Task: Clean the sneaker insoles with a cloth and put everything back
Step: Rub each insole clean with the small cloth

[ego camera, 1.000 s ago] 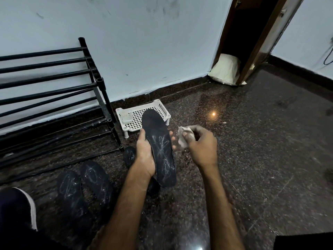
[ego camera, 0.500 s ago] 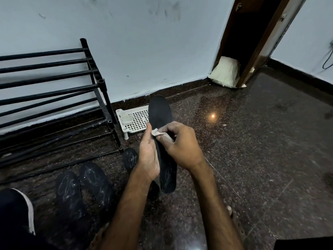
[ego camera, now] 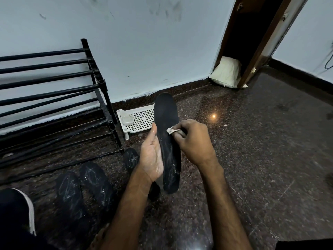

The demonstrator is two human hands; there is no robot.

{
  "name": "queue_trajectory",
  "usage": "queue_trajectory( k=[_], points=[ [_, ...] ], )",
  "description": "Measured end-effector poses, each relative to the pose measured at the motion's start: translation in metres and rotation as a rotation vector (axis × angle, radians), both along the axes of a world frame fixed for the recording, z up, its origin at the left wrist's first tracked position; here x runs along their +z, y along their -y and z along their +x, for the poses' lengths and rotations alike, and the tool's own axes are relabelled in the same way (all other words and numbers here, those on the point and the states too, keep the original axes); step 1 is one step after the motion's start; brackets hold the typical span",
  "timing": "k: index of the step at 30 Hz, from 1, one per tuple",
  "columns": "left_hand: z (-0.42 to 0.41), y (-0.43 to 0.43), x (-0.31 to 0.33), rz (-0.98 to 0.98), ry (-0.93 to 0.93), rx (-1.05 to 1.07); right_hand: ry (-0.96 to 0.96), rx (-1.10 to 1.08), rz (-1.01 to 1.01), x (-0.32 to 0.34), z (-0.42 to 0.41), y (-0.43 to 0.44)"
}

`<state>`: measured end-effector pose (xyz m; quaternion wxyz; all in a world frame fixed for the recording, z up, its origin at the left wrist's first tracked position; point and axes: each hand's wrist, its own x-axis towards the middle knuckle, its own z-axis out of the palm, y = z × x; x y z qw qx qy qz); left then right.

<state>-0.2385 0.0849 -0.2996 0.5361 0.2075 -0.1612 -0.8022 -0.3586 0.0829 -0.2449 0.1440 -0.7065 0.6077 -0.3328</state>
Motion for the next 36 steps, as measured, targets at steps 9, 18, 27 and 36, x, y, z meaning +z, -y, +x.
queue_trajectory(
  k=[9, 18, 27, 36],
  points=[
    [0.003, -0.004, 0.002, 0.001, -0.004, -0.013, 0.031, 0.058, 0.044, 0.002, 0.001, 0.003],
    [0.012, 0.001, 0.0, -0.004, -0.05, 0.003, 0.194, 0.402, 0.365, 0.021, -0.008, -0.015],
    [0.004, -0.002, 0.007, -0.02, 0.014, -0.038, 0.033, 0.102, -0.023, 0.014, 0.001, -0.002],
    [-0.001, 0.001, 0.005, 0.003, 0.123, -0.006, -0.103, -0.032, -0.089, 0.0, 0.002, 0.002]
  ],
)
